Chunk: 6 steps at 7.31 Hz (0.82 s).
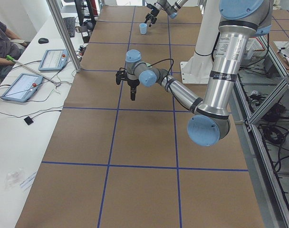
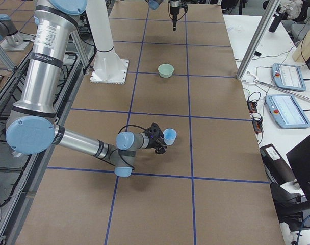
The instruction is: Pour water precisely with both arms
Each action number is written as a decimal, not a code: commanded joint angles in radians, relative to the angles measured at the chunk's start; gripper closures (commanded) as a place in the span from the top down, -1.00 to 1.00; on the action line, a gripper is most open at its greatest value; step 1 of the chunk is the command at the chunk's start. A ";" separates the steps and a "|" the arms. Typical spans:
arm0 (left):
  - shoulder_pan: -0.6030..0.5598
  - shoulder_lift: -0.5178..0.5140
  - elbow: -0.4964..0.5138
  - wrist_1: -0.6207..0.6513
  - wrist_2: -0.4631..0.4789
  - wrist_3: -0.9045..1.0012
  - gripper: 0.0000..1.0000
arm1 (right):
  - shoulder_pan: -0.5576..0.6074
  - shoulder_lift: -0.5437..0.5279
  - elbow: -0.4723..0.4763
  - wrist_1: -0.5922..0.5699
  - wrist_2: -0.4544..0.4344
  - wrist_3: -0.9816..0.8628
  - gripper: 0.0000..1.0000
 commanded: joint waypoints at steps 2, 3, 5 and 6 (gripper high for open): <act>0.009 -0.013 -0.010 0.001 0.000 -0.066 1.00 | 0.031 -0.033 0.002 -0.012 0.028 0.029 0.98; 0.011 -0.048 -0.008 0.003 0.000 -0.109 1.00 | 0.147 -0.007 0.021 -0.117 0.155 0.028 0.98; 0.098 -0.151 0.002 0.040 0.008 -0.226 1.00 | 0.412 0.097 0.038 -0.366 0.460 -0.015 0.98; 0.187 -0.270 0.055 0.046 0.035 -0.343 1.00 | 0.439 0.102 0.041 -0.422 0.484 -0.056 0.98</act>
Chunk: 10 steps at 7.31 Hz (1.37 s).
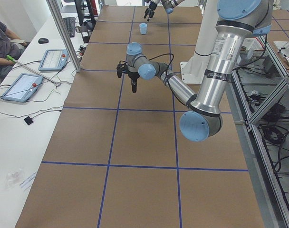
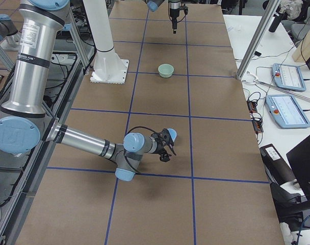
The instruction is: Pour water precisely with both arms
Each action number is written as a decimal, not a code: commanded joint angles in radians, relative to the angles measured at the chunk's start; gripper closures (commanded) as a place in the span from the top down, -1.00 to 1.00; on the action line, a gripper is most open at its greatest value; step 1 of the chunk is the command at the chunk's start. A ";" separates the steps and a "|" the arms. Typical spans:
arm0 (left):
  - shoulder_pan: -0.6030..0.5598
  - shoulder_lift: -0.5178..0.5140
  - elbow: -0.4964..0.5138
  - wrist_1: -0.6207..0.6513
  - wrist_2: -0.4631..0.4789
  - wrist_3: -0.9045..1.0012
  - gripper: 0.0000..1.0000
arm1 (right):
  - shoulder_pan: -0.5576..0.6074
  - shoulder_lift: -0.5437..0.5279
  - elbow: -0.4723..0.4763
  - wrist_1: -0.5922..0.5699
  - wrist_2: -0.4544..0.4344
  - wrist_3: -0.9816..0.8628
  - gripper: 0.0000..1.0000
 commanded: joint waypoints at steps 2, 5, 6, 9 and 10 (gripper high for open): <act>0.187 -0.301 0.210 0.012 0.118 -0.206 1.00 | 0.128 0.108 0.040 -0.325 0.142 -0.066 0.98; 0.256 -0.414 0.380 -0.004 0.157 -0.229 0.99 | 0.211 0.173 0.139 -0.814 0.213 -0.412 0.98; 0.272 -0.423 0.402 -0.006 0.157 -0.229 0.98 | 0.234 0.182 0.187 -0.982 0.193 -0.562 0.98; 0.287 -0.420 0.453 -0.067 0.157 -0.230 0.73 | 0.285 0.188 0.326 -1.400 0.143 -0.853 0.99; 0.289 -0.420 0.453 -0.066 0.157 -0.232 0.05 | 0.300 0.188 0.351 -1.471 0.144 -0.882 0.99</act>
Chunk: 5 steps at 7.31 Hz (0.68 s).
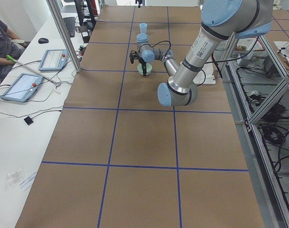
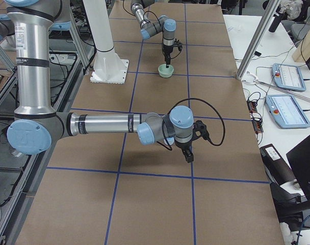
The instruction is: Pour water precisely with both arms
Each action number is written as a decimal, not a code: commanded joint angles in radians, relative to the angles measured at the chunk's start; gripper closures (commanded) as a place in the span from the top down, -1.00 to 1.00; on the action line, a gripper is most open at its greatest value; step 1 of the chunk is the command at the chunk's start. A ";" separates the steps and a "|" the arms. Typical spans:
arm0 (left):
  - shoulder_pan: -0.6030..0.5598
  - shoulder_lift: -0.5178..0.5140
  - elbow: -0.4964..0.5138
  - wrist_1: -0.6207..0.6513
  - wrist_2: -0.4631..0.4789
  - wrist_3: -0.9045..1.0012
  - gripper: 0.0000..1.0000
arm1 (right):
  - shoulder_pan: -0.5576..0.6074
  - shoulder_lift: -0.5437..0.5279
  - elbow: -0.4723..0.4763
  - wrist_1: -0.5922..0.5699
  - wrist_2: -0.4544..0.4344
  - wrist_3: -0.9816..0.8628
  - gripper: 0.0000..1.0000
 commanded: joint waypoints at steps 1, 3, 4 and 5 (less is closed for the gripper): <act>0.004 0.000 0.008 -0.012 -0.001 0.000 -0.99 | 0.039 0.001 0.053 -0.133 -0.004 -0.091 0.99; 0.002 0.001 0.000 -0.012 -0.004 -0.002 -1.00 | 0.039 0.001 0.051 -0.133 -0.004 -0.091 0.99; 0.002 0.003 0.000 -0.010 -0.006 -0.002 -1.00 | 0.039 0.001 0.053 -0.133 -0.004 -0.091 0.99; -0.002 0.004 -0.013 -0.004 -0.008 0.000 -1.00 | 0.041 0.001 0.053 -0.133 -0.004 -0.091 0.99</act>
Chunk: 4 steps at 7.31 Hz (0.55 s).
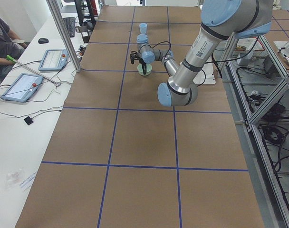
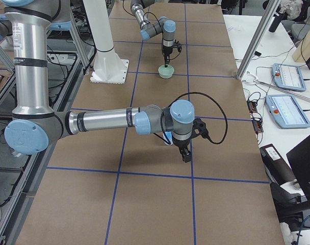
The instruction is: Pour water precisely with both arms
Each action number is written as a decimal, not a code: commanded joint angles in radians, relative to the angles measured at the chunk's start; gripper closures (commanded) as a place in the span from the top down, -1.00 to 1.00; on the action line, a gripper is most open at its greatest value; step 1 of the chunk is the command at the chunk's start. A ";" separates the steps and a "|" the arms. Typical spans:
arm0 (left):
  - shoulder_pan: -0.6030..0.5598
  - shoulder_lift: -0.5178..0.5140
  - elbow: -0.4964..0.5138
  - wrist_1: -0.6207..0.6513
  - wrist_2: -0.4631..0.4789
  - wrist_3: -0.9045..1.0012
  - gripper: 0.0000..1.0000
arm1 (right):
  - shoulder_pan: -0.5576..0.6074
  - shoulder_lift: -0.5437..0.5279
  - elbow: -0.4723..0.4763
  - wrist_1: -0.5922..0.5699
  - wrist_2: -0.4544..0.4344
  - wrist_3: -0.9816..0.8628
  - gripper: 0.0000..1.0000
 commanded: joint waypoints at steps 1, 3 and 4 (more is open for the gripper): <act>-0.019 0.004 -0.054 0.011 -0.007 0.003 -1.00 | 0.002 0.000 -0.001 -0.001 0.000 -0.001 0.99; -0.111 0.144 -0.220 0.039 -0.094 0.018 -1.00 | 0.003 0.002 -0.002 -0.005 0.005 -0.001 0.99; -0.144 0.259 -0.332 0.042 -0.100 0.076 -1.00 | 0.003 0.008 0.001 -0.040 0.012 -0.001 0.99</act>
